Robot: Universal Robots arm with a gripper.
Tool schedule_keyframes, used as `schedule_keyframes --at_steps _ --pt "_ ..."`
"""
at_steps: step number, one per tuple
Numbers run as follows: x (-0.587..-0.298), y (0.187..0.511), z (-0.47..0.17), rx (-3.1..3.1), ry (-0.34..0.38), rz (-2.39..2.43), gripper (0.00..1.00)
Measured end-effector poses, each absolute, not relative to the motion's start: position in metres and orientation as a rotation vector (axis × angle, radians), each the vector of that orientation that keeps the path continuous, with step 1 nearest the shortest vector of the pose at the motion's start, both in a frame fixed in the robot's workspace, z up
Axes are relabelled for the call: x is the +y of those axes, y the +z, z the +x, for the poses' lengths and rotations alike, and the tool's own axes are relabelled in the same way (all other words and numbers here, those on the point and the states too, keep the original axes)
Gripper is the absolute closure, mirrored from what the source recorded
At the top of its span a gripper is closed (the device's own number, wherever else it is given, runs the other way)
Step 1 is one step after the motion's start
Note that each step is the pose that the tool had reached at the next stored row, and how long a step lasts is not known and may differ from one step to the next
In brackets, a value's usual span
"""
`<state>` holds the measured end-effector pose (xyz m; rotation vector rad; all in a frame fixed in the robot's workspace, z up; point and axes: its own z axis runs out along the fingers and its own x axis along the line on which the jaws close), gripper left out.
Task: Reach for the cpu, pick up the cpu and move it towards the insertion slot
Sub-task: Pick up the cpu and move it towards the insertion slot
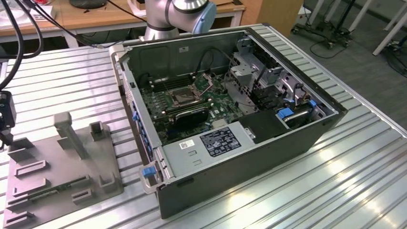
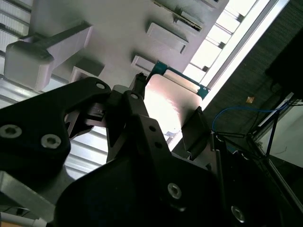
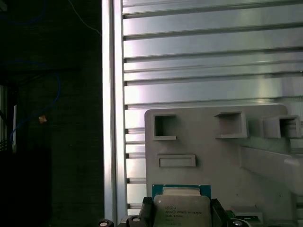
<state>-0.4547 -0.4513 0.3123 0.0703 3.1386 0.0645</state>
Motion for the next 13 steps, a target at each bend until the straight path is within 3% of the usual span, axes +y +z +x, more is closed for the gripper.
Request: schedule_keyframes --at_steps 13 --pt "-0.4513 0.3141 -0.4548 3.139 0.064 0.070 0.45"
